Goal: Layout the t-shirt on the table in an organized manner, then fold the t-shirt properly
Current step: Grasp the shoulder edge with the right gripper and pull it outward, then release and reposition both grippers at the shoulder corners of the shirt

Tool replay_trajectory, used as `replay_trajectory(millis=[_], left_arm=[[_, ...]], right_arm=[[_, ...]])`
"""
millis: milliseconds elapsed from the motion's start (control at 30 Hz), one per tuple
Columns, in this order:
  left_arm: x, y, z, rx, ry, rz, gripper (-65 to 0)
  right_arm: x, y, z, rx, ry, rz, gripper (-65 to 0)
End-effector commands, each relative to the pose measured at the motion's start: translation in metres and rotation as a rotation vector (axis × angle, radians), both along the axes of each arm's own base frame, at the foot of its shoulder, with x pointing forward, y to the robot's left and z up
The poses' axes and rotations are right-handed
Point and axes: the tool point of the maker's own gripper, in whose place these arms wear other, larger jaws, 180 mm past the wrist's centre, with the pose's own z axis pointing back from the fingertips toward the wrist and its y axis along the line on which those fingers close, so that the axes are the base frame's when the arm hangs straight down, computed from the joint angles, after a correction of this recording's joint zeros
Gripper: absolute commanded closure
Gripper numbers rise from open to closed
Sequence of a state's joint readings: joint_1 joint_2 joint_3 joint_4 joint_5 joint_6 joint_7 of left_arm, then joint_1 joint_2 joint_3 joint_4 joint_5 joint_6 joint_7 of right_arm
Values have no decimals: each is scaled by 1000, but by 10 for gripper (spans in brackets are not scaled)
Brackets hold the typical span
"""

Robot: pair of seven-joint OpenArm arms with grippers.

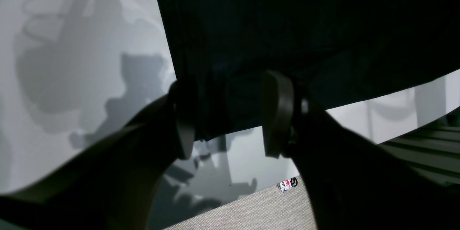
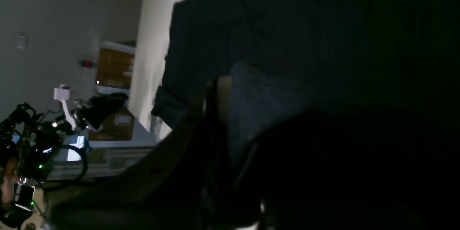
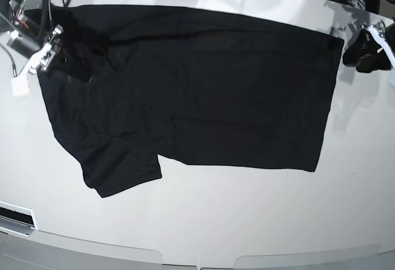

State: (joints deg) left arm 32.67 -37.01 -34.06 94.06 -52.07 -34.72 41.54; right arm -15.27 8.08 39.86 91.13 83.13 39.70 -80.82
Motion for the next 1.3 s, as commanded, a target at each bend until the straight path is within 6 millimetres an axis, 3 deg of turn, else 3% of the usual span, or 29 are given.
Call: replay_trajectory(millis=[0,233,333,500,633,800,867,933,1000,1267], left_arm=[[8,0,11,-5,-40,-9,-299],[8,0,11,-5,-38,-9,-299],[8,0,11,-4,-38,-9,-299],[7,2,9,8,-30,-13,-299],[7,2,10,6,-32,-12,-299],[8,1,10,5,-36,-11,-294],[8,2,10,5,-38,-11,-200],[8,2,10,6,-37,-11,-11],[8,2,10,6,-35,-11,0],[9,-2,13,-4,-46,-25,0]], right_arm=[[9,-4,14,1,-60,-9,-50],[17,-27,-15,-203,23,-61,-326],[25,-28,-7,-205,-2,-54,-334],[30,-28,34,-171,-118,10,-334],[33,-43,62,-251,-200,-14,-334],[29,-54,77,-283,-240,-50,-334],[22,-52,72,-272,-221,-44,-324],[11,-52,63,-277,-181,-39,-223],[-2,-52,54,-277,-137,-32,-22],[-43,-57,23,-318,22,-14,0]])
